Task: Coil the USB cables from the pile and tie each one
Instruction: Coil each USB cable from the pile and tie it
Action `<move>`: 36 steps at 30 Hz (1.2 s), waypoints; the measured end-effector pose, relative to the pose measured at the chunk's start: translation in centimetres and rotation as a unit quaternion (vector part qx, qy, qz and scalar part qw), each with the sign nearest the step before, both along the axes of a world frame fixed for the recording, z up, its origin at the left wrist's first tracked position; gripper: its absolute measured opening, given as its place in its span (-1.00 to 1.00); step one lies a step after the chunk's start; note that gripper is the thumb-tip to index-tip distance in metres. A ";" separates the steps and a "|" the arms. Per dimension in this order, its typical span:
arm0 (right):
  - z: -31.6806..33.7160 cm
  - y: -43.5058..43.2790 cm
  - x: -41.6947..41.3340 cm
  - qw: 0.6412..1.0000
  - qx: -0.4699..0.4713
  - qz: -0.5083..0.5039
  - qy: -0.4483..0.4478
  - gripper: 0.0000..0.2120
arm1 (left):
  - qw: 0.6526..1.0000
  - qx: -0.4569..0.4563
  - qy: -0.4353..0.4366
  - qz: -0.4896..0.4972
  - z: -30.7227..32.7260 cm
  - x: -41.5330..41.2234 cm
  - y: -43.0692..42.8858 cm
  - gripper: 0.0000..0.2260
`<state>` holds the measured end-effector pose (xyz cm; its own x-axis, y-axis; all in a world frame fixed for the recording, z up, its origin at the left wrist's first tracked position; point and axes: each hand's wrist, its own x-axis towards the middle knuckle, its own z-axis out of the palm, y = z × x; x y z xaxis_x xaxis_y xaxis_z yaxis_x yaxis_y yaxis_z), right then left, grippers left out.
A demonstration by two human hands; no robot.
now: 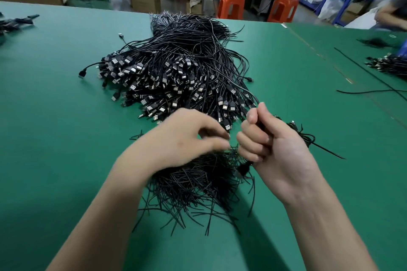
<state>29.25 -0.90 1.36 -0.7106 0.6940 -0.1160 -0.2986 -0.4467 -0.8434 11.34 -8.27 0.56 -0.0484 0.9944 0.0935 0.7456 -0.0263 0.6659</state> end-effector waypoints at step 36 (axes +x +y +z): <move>0.5 -2.6 0.6 0.969 0.151 0.193 -0.015 -0.49 | 0.945 0.322 -0.045 0.031 3.0 1.3 -1.3 -0.87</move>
<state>29.89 -3.49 1.90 -0.9235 0.3826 0.0259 -0.1309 -0.2511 -0.9591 12.63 -9.59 3.53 -0.1408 0.7282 0.6707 0.7006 -0.4054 0.5872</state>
